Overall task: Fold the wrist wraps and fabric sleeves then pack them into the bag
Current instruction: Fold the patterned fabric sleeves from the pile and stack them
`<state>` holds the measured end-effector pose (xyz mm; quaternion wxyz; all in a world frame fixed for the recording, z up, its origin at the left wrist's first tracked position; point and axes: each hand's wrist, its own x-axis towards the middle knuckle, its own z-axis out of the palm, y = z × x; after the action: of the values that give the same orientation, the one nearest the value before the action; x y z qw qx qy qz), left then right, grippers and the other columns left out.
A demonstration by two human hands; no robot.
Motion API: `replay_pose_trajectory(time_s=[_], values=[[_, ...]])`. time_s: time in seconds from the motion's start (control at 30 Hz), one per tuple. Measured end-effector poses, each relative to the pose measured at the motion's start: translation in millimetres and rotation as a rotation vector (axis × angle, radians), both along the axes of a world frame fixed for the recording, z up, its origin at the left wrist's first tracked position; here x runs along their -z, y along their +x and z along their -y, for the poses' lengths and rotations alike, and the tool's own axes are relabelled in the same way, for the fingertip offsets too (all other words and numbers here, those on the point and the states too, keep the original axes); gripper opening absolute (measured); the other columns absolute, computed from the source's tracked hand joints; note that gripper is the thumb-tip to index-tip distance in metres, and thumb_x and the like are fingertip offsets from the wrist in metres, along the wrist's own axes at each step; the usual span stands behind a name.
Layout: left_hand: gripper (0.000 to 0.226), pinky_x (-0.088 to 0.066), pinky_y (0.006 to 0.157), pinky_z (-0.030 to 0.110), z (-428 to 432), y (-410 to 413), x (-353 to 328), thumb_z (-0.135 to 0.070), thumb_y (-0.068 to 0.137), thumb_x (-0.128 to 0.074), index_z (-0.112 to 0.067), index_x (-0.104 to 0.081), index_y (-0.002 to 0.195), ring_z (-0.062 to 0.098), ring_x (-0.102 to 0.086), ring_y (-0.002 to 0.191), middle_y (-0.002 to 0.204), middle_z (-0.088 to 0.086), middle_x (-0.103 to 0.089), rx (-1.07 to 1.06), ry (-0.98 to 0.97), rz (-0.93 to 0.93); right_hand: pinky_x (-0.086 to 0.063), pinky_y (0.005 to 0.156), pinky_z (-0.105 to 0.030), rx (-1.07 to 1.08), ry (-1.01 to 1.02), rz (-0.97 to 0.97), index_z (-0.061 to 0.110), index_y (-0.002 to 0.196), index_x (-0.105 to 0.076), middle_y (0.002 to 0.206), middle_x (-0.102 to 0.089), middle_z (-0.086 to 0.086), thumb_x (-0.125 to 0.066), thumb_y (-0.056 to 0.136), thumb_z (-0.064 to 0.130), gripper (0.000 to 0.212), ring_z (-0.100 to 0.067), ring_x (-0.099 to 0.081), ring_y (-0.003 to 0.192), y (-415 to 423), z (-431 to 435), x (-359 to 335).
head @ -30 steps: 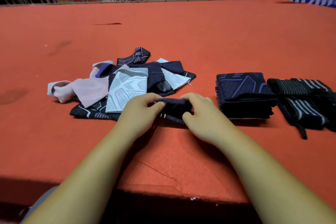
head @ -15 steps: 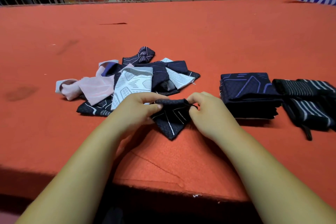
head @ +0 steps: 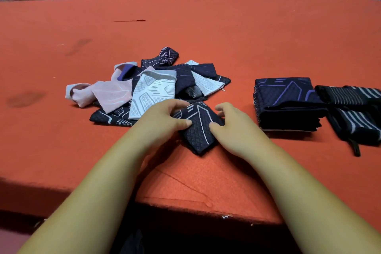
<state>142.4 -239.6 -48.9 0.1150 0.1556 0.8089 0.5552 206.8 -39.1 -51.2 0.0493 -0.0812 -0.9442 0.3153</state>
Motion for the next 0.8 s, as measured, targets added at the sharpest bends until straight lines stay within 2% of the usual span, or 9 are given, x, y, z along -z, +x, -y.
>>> replay_pose_trajectory(time_s=[0.07, 0.13, 0.2, 0.37, 0.47, 0.53, 0.63, 0.73, 0.8], values=[[0.038, -0.061, 0.085, 0.024, 3, -3, -6, 0.007, 0.096, -0.069, -0.016, -0.074, 0.126, 0.014, -0.077, 0.103, 0.116, 0.002, -0.081, 0.070, 0.121, 0.027, -0.045, 0.107, -0.032, 0.016, -0.106, -0.044, 0.022, 0.154, -0.044, 0.145, -0.064, 0.001, -0.065, 0.101, 0.035, 0.059, -0.019, -0.061, 0.131, 0, 1, -2], [0.033, -0.057, 0.074, 0.021, 6, -4, -13, 0.007, 0.099, -0.064, -0.011, -0.074, 0.125, 0.011, -0.074, 0.092, 0.111, 0.006, -0.080, 0.106, 0.178, 0.047, -0.046, 0.094, -0.026, 0.031, -0.234, -0.106, 0.025, 0.156, -0.043, 0.138, -0.067, 0.011, -0.068, 0.101, 0.038, 0.061, -0.011, -0.065, 0.121, 0, 1, -5], [0.024, -0.054, 0.073, 0.029, 10, -8, -14, 0.003, 0.100, -0.066, -0.014, -0.075, 0.115, 0.017, -0.069, 0.089, 0.103, 0.009, -0.077, 0.107, 0.185, 0.050, -0.049, 0.083, -0.023, 0.033, -0.349, -0.167, 0.030, 0.153, -0.048, 0.123, -0.071, 0.021, -0.070, 0.101, 0.038, 0.056, -0.004, -0.067, 0.109, -1, 0, -8], [0.013, -0.046, 0.086, 0.050, 14, -13, -14, -0.015, 0.099, -0.074, -0.028, -0.077, 0.097, 0.029, -0.062, 0.093, 0.100, 0.015, -0.073, 0.081, 0.245, 0.056, -0.057, 0.100, -0.036, 0.013, -0.685, -0.225, 0.026, 0.142, -0.063, 0.115, -0.079, 0.007, -0.073, 0.102, 0.027, 0.042, -0.011, -0.075, 0.107, -4, 0, -6], [0.007, -0.050, 0.079, 0.044, 9, -11, -14, -0.019, 0.101, -0.073, -0.026, -0.076, 0.100, 0.026, -0.063, 0.088, 0.097, 0.014, -0.073, 0.059, 0.275, 0.051, -0.059, 0.099, -0.040, -0.011, -0.670, -0.253, 0.025, 0.122, -0.073, 0.109, -0.081, 0.008, -0.067, 0.106, 0.030, 0.017, -0.012, -0.076, 0.105, -3, 1, -6], [0.009, -0.055, 0.067, 0.031, 4, -7, -15, -0.020, 0.104, -0.069, -0.022, -0.076, 0.109, 0.019, -0.066, 0.081, 0.096, 0.013, -0.075, 0.023, 0.296, 0.061, -0.059, 0.096, -0.041, 0.015, -0.641, -0.277, 0.028, 0.116, -0.071, 0.105, -0.081, 0.010, -0.063, 0.108, 0.033, 0.012, -0.011, -0.076, 0.100, -4, 2, -5], [0.024, -0.055, 0.057, 0.026, -1, -6, -14, -0.030, 0.100, -0.076, -0.017, -0.070, 0.119, 0.018, -0.070, 0.078, 0.100, 0.016, -0.078, -0.090, 0.312, 0.092, -0.058, 0.088, -0.032, 0.054, -0.595, -0.305, 0.028, 0.116, -0.065, 0.101, -0.081, 0.012, -0.061, 0.109, 0.033, 0.010, -0.006, -0.076, 0.094, -5, 3, -2], [0.035, -0.048, 0.049, 0.024, -4, -7, -7, -0.034, 0.092, -0.084, -0.015, -0.059, 0.107, 0.014, -0.066, 0.063, 0.084, 0.006, -0.074, -0.205, 0.298, 0.084, -0.059, 0.094, -0.038, 0.173, -0.583, -0.309, 0.026, 0.120, -0.059, 0.104, -0.080, 0.010, -0.069, 0.102, 0.044, 0.027, -0.007, -0.076, 0.098, -9, -1, 2], [0.032, -0.046, 0.050, 0.024, -7, -6, -2, -0.032, 0.091, -0.085, -0.016, -0.060, 0.102, 0.013, -0.064, 0.058, 0.075, 0.002, -0.072, -0.217, 0.298, 0.068, -0.060, 0.094, -0.041, 0.238, -0.569, -0.268, 0.023, 0.118, -0.061, 0.105, -0.079, 0.008, -0.072, 0.093, 0.058, 0.045, -0.010, -0.076, 0.098, -10, -4, 2]])
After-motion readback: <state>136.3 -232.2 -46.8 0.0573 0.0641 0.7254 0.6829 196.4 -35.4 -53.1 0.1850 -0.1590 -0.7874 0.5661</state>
